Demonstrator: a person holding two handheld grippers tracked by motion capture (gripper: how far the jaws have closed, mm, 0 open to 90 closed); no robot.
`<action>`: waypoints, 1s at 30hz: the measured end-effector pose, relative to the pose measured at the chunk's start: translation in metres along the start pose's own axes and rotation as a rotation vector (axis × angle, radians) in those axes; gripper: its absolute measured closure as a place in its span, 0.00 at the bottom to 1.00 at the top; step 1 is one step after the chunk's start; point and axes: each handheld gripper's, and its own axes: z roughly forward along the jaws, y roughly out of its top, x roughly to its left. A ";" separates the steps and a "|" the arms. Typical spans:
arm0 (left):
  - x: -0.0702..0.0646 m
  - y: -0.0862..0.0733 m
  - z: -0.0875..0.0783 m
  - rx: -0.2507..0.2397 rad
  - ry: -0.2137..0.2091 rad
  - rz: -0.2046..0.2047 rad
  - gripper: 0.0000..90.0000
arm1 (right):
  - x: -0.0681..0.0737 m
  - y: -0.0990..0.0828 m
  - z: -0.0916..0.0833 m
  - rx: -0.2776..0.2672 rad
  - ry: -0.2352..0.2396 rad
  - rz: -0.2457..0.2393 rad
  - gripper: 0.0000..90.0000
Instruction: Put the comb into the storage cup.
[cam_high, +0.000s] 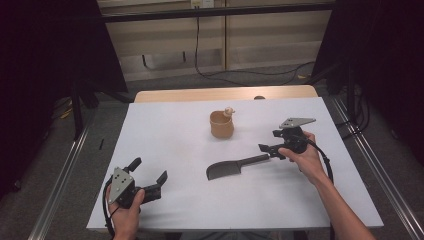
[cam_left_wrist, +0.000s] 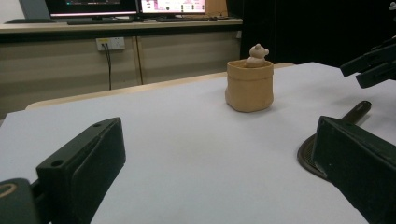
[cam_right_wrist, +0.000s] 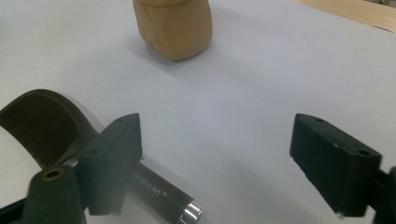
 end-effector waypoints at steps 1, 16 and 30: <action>0.000 0.000 0.000 0.000 0.000 -0.001 0.03 | 0.000 0.000 0.000 -0.001 0.001 -0.001 0.13; 0.000 0.000 0.001 0.006 0.000 0.003 0.03 | 0.014 0.010 0.002 0.095 0.090 -0.061 0.13; -0.001 0.000 0.002 0.009 -0.003 0.008 0.03 | 0.025 0.020 0.018 0.228 0.196 -0.144 0.11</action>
